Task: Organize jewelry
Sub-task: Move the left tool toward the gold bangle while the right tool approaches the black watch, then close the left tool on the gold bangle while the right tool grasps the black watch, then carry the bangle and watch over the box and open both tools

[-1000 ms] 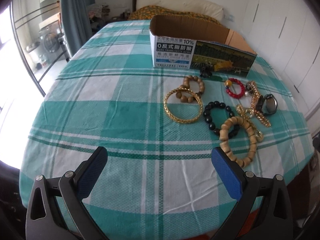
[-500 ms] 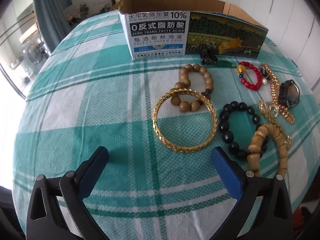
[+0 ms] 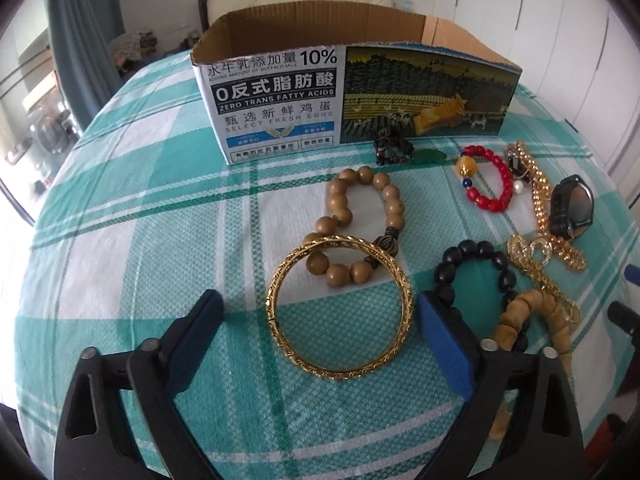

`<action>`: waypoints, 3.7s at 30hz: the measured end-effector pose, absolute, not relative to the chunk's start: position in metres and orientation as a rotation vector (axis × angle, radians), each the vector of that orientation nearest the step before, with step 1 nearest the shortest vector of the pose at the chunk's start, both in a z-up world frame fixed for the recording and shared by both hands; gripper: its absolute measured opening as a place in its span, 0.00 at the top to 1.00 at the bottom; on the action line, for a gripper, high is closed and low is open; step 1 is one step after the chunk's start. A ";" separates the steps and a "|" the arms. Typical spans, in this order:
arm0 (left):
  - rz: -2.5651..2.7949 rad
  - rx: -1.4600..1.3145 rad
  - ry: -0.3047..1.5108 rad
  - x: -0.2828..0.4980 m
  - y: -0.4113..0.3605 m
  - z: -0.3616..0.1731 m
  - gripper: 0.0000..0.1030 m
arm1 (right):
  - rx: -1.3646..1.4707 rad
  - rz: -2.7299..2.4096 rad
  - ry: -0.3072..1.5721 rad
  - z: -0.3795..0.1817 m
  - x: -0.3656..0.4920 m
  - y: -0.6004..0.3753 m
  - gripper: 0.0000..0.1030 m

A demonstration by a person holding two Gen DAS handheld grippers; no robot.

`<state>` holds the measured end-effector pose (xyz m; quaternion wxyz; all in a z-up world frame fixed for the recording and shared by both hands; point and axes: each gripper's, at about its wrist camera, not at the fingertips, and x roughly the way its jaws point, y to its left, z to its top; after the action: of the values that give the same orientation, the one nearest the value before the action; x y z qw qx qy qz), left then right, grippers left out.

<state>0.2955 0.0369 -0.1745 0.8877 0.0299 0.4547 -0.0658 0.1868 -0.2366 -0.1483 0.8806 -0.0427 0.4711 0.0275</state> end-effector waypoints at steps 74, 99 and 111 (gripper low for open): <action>0.038 -0.039 0.955 0.246 0.077 -0.182 0.00 | -0.050 0.029 0.937 -0.116 0.230 -0.249 0.06; -0.050 -0.010 0.973 0.256 0.084 -0.173 0.32 | 0.078 0.129 0.951 -0.136 0.275 -0.253 0.52; -0.163 -0.101 0.842 0.291 0.072 -0.066 0.32 | 0.007 0.244 0.839 -0.052 0.287 -0.237 0.52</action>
<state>0.2911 0.0725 -0.0665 0.9083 -0.0487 0.4079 -0.0788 0.2871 -0.2371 -0.0523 0.9061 0.0033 0.4062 0.1179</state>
